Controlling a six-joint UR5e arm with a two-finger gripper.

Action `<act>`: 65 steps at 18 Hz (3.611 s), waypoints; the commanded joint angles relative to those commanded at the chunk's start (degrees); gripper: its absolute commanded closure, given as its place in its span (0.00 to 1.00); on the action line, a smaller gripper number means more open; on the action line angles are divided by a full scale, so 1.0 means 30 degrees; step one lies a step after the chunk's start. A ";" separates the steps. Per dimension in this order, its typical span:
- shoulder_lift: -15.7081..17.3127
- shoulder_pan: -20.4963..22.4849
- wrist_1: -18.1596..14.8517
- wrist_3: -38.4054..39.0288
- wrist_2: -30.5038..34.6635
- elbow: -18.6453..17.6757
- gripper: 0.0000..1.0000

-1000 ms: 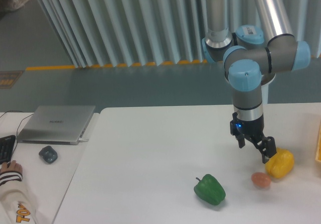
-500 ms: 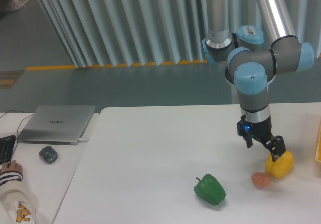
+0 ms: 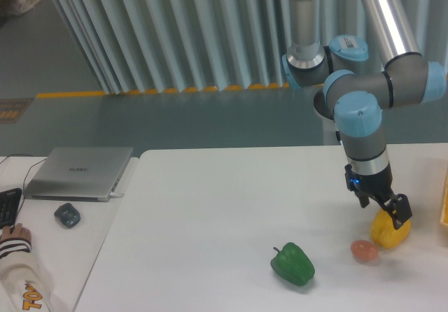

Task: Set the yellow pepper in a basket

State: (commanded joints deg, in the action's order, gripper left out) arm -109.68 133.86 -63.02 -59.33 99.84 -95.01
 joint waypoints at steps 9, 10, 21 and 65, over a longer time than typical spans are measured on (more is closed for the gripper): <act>-0.0556 0.0117 0.0028 0.0000 0.0058 -0.0030 0.00; -0.0674 0.0117 0.0058 0.0000 0.0059 -0.0030 0.00; -0.0968 0.0262 0.0146 0.0000 0.0175 -0.0059 0.00; 0.0761 0.7027 -0.3253 -1.8945 -0.4567 0.2813 0.69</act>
State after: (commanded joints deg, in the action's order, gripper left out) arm -107.40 154.94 -72.77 -116.16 86.14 -86.57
